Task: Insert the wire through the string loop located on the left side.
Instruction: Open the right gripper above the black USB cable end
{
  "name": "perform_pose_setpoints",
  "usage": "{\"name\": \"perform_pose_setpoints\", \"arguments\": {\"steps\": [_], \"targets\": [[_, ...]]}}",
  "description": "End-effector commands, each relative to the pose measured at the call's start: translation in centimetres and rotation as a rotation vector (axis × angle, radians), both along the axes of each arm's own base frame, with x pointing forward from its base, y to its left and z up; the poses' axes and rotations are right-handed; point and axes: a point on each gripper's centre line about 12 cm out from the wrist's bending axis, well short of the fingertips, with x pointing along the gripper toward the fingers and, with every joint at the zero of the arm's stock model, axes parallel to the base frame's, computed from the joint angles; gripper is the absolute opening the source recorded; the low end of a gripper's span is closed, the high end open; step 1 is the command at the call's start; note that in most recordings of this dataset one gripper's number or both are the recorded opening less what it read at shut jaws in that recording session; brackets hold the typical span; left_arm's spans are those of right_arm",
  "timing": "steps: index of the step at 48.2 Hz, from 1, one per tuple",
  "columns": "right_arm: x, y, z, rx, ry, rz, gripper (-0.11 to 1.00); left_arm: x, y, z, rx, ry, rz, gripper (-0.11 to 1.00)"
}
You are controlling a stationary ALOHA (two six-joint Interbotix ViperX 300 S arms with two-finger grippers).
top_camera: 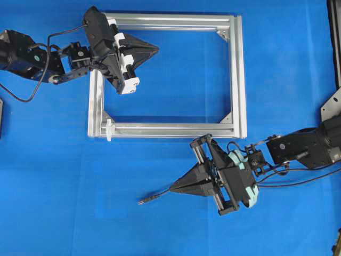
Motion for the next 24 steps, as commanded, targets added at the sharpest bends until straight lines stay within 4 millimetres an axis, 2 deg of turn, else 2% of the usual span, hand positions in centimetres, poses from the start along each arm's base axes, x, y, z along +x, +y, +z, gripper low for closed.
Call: {"name": "perform_pose_setpoints", "arguments": {"steps": [1,24], "targets": [[0.28,0.36,1.44,0.027,-0.034,0.002,0.01,0.54,-0.35,1.8,0.039,-0.031,-0.03,0.0],[0.61,0.2,1.09,0.063,0.043,-0.022,0.01,0.63,-0.34,1.93,0.045,-0.025,-0.033,0.0]]}}
